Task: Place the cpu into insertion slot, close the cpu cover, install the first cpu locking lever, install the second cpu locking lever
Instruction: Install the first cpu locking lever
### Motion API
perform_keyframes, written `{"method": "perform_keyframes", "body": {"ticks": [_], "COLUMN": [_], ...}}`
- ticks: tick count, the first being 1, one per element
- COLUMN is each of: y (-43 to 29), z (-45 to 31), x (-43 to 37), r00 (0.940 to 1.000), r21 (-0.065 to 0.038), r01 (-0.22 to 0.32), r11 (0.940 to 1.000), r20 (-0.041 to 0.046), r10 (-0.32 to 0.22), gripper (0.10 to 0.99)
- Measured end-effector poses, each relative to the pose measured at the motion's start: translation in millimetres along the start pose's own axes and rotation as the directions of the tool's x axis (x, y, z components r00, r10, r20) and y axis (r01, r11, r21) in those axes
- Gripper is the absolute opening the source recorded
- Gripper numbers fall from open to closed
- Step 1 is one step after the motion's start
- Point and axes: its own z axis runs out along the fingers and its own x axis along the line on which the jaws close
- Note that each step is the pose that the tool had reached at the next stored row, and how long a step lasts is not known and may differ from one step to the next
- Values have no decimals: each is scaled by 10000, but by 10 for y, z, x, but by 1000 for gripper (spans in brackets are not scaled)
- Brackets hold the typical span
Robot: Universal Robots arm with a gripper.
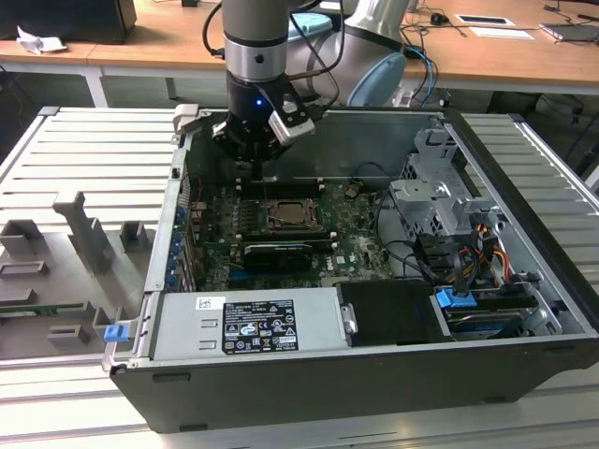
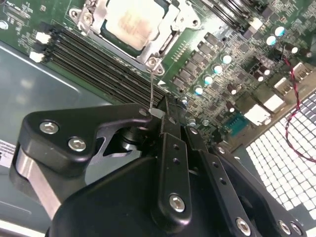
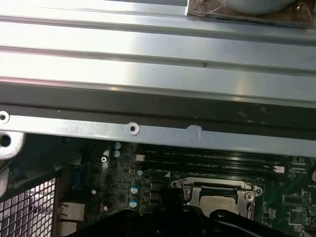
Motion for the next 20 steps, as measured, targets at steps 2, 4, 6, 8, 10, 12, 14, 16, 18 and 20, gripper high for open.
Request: {"method": "perform_keyframes", "body": {"ticks": [2, 4, 6, 8, 10, 12, 14, 16, 18, 20], "y": [-3, -9, -15, -19, -26, -30, -32, -34, -40, -42], "z": [1, 5, 14, 21, 35, 50, 74, 98, 120, 136], "x": [-42, -113, -192, -240, -310, -344, -369, -372, -371, -371], "r00": [10000, 10000, 10000, 10000, 10000, 9999, 9997, 9996, 9997, 9998], "r21": [-1, 0, -1, -1, -1, -73, -242, -310, -361, -437], "r01": [-2, -12, -13, -28, -86, -162, -250, -263, -230, -191], "r11": [10000, 10000, 10000, 10000, 10000, 9998, 9994, 9992, 9991, 9989], "r20": [1, 1, 1, 2, 5, 11, 28, 31, 33, 36], "r10": [2, 12, 13, 28, 86, 162, 250, 264, 231, 193], "gripper": [106, 106, 106, 106, 106, 106, 106, 106, 106, 106]}}
